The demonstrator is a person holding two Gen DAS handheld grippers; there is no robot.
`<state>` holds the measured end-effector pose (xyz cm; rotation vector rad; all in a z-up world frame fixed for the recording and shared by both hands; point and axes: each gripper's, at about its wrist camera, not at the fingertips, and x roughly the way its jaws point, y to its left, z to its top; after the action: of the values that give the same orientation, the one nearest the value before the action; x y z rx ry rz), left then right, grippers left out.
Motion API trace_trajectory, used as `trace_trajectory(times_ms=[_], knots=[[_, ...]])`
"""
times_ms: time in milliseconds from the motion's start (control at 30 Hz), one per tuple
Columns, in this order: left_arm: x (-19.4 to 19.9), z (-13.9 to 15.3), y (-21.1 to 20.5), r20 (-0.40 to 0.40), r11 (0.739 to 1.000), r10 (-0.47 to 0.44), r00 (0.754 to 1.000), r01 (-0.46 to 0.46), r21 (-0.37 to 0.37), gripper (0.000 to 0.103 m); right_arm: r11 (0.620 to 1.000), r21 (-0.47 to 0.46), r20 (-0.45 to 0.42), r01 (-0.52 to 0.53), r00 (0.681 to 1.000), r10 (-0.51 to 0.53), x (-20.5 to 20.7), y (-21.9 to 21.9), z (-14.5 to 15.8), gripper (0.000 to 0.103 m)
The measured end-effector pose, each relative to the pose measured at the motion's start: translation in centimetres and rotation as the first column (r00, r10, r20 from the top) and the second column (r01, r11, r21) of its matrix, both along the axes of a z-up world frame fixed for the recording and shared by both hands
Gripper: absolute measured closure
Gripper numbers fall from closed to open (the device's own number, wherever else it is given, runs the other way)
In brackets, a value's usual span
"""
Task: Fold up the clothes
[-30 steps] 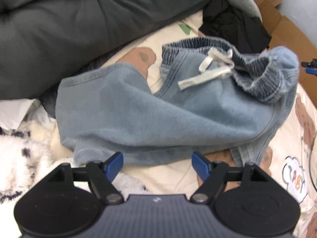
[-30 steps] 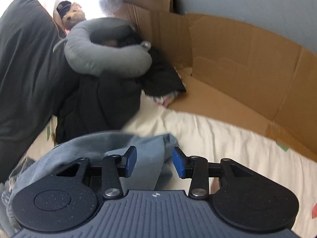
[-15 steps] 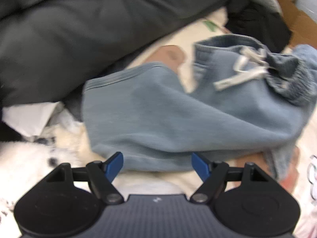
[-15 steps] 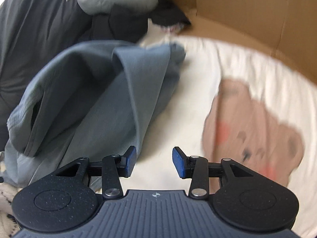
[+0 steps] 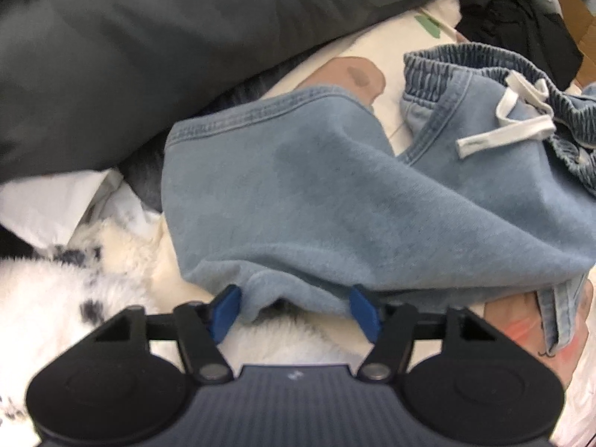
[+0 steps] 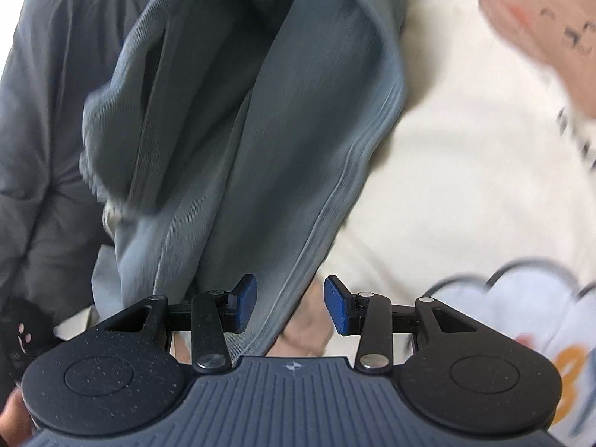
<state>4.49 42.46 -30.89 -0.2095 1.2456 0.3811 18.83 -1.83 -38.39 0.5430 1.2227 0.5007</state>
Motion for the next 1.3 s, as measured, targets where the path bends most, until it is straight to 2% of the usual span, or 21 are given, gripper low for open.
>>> trace_trajectory(times_ms=[167,333,433,500,567,600,733,1000,1200,1300], knots=[[0.1,0.5,0.3,0.023,1.0,-0.015,1.0,0.015,-0.022,0.07,0.998,0.038,-0.031,0.051,0.998,-0.05,-0.6,1.3,-1.7,0.056],[0.2,1.0,0.5,0.049,0.998,-0.017,0.999,0.021,-0.064,0.079,0.992,0.06,-0.024,0.112,0.994,-0.111,-0.9,3.2,-2.7,0.055],[0.3,0.9,0.0,0.059,0.996,-0.04,0.997,0.044,-0.081,0.081,0.985,0.087,-0.014,0.152,0.988,-0.151,-1.0,4.0,-2.8,0.055],[0.5,0.8,-0.4,0.054,0.995,-0.037,0.998,0.042,-0.089,0.084,0.979,0.104,-0.017,0.175,0.985,-0.174,-1.1,4.3,-2.8,0.059],[1.1,1.1,-1.0,0.056,0.995,-0.041,0.998,0.046,-0.091,0.086,0.977,0.098,-0.023,0.189,0.982,-0.187,-1.4,4.5,-2.8,0.079],[1.4,1.3,-1.4,0.063,0.994,-0.046,0.997,0.052,-0.098,0.086,0.979,0.079,-0.024,0.188,0.982,-0.187,-1.6,4.5,-2.7,0.096],[2.0,2.1,-3.2,0.075,0.989,-0.094,0.993,0.102,-0.107,0.088,0.987,0.061,-0.001,0.147,0.989,-0.147,-2.3,4.0,-1.5,0.099],[1.4,4.0,-6.0,0.124,0.977,-0.098,0.987,0.12,-0.177,0.093,0.999,-0.024,0.087,0.036,0.996,-0.034,-3.5,3.2,2.4,0.1],[0.6,4.6,-8.0,0.148,0.965,-0.088,0.985,0.121,-0.234,0.094,0.997,-0.078,0.152,0.021,0.988,-0.009,-3.7,1.5,6.0,0.1],[0.8,5.4,-9.3,0.163,0.956,-0.123,0.979,0.161,-0.246,0.094,0.993,-0.11,0.164,0.033,0.986,-0.014,-2.1,-1.4,6.4,0.1]])
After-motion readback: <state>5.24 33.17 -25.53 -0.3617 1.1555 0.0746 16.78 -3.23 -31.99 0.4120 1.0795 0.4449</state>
